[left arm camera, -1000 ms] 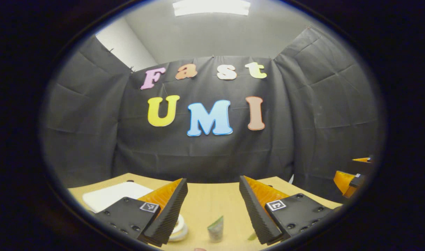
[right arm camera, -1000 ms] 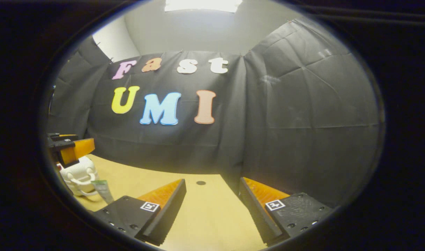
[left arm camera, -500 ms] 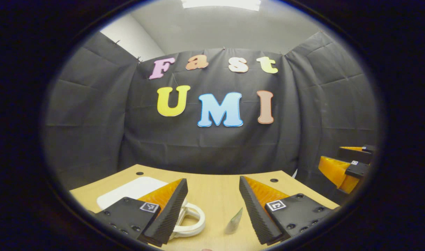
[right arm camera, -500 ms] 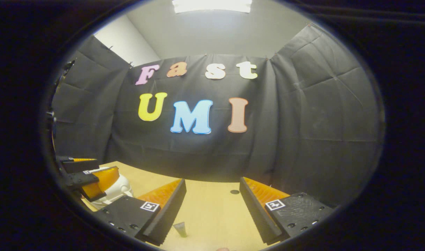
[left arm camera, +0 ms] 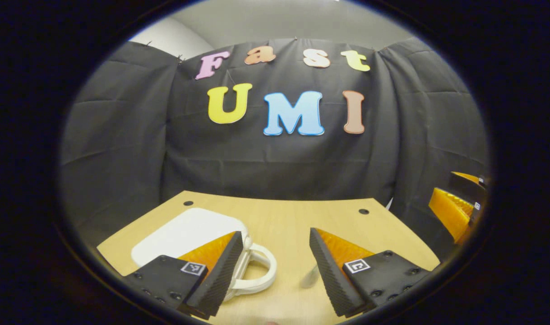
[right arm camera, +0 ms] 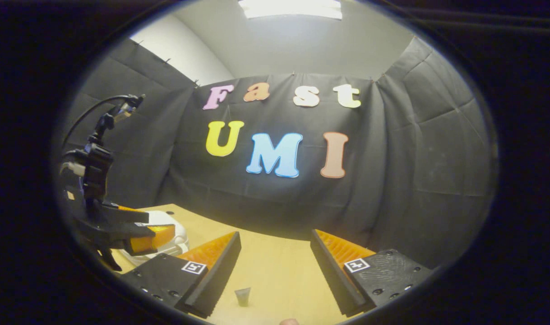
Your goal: First open the suitcase, pack the skin care products into it, and then close the suitcase.
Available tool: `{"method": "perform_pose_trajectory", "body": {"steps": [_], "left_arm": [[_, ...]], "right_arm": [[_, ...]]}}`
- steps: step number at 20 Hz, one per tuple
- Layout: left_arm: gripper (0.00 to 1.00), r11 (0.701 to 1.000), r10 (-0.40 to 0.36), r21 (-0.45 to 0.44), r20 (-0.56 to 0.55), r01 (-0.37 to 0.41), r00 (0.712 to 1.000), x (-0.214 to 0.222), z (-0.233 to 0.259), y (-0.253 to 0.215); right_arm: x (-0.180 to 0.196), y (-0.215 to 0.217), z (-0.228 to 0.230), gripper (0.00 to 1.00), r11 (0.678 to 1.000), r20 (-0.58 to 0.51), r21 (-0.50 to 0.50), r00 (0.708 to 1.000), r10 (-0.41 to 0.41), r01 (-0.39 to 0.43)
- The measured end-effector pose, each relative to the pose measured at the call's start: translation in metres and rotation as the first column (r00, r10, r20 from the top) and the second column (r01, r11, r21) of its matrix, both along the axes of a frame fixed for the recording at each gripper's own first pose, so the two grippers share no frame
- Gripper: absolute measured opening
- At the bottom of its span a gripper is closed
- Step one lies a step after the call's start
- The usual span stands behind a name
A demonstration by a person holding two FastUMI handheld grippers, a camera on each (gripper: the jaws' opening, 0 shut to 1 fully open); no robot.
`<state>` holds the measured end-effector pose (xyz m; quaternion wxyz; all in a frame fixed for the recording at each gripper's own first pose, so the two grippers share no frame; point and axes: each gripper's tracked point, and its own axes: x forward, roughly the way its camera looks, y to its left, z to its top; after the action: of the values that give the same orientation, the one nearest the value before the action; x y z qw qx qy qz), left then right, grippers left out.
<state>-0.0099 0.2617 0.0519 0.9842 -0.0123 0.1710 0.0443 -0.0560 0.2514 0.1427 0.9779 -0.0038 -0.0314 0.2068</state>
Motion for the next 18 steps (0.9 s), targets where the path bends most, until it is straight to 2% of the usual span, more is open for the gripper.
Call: {"method": "perform_pose_trajectory", "body": {"steps": [3,6,10,14,16,18], "left_arm": [[0.95,0.998,-0.038,-0.049,-0.120,0.032,0.992,0.014,-0.021,0.001],[0.97,0.982,-0.104,-0.181,-0.277,0.055,0.955,0.041,-0.051,-0.002],[0.94,0.971,-0.163,-0.229,-0.451,0.062,0.877,0.064,-0.092,-0.001],[0.94,0.953,-0.224,-0.299,-0.581,0.051,0.783,0.076,-0.136,-0.001],[0.93,0.944,-0.254,-0.327,-0.633,0.045,0.731,0.073,-0.152,-0.001],[0.88,0.936,-0.274,-0.352,-0.691,0.020,0.669,0.064,-0.168,-0.003]], "right_arm": [[-0.001,-0.007,-0.005,0.94,1.000,-0.013,-0.017,1.000,0.003,-0.003],[-0.002,-0.006,-0.007,0.94,1.000,-0.036,-0.005,0.999,-0.009,0.009],[0.001,0.005,-0.010,0.94,0.999,-0.080,0.002,0.996,-0.034,0.034],[0.005,0.023,-0.020,0.94,0.999,-0.121,-0.036,0.992,-0.042,0.038],[0.002,0.027,-0.021,0.94,0.997,-0.123,-0.052,0.991,-0.057,0.051],[0.002,0.034,-0.025,0.94,0.997,-0.141,-0.059,0.988,-0.064,0.056]]}}
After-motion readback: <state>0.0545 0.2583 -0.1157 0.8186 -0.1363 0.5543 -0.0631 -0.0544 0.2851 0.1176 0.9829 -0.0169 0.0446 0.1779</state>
